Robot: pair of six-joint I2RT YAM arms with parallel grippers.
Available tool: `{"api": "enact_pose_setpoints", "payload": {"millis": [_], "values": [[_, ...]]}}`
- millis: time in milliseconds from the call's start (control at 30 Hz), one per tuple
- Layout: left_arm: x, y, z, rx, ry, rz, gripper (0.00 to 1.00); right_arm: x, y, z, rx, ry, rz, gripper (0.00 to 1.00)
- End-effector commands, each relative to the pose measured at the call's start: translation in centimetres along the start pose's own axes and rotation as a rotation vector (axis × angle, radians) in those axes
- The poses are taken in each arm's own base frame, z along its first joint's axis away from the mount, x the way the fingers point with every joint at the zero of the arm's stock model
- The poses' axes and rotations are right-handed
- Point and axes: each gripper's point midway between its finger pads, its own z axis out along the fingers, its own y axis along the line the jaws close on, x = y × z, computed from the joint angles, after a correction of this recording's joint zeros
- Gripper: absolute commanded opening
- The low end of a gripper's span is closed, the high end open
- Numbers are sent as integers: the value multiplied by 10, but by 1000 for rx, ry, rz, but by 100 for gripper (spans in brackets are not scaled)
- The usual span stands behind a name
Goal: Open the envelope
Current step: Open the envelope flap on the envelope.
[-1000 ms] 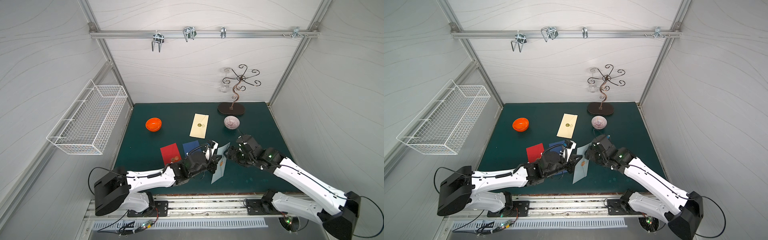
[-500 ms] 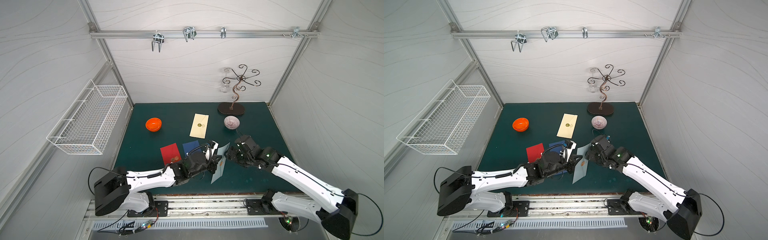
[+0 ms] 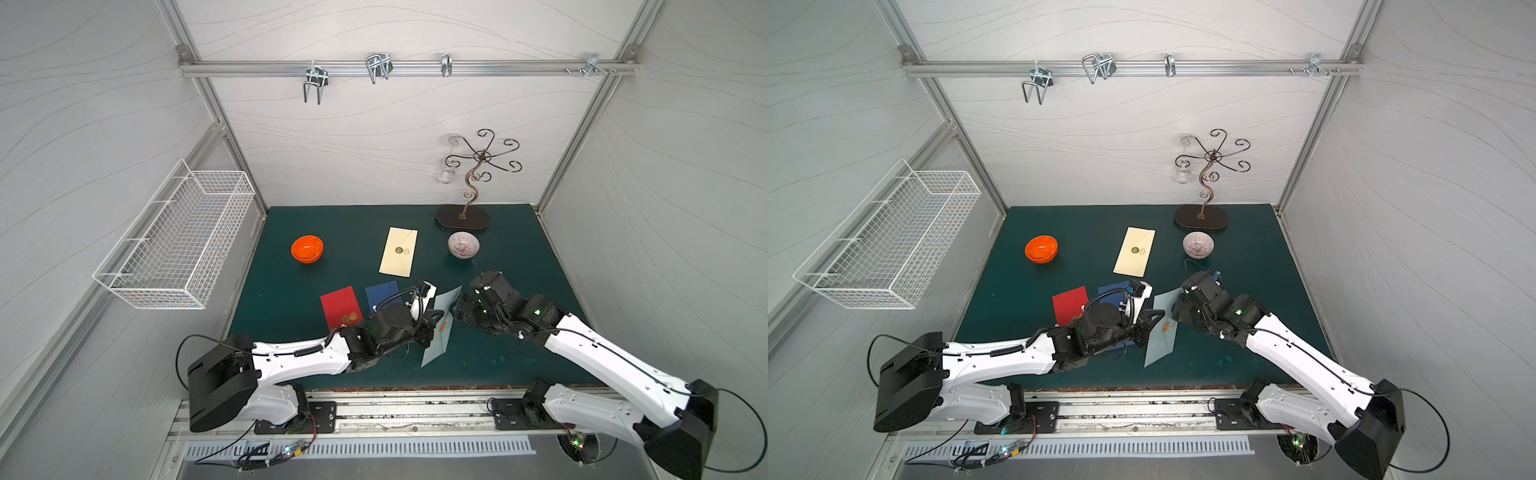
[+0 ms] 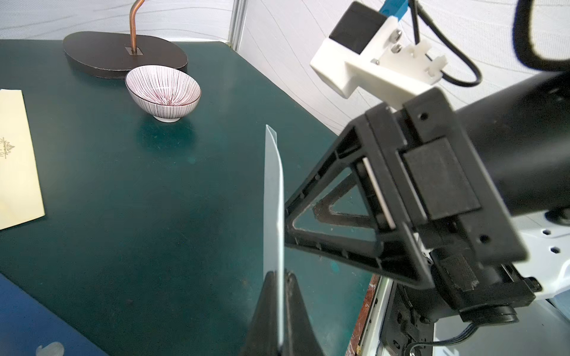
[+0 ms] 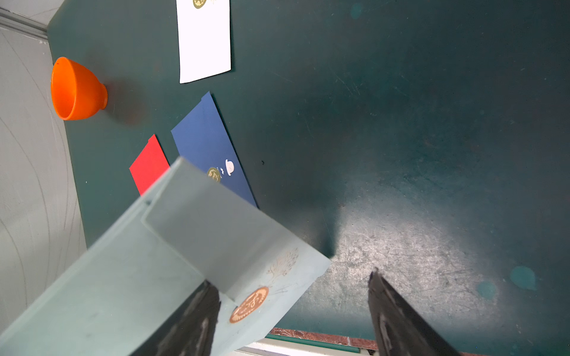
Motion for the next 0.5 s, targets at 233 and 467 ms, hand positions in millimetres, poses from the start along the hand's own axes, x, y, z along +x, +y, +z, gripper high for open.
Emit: {"api": "enact_pose_setpoints", "payload": {"millis": [233, 467], "values": [[-33, -15, -7, 44, -114, 11, 0, -9, -14, -13, 126, -36, -92, 75], [-31, -17, -5, 51, -106, 10, 0, -9, 3, -16, 122, -38, -163, 75]]}}
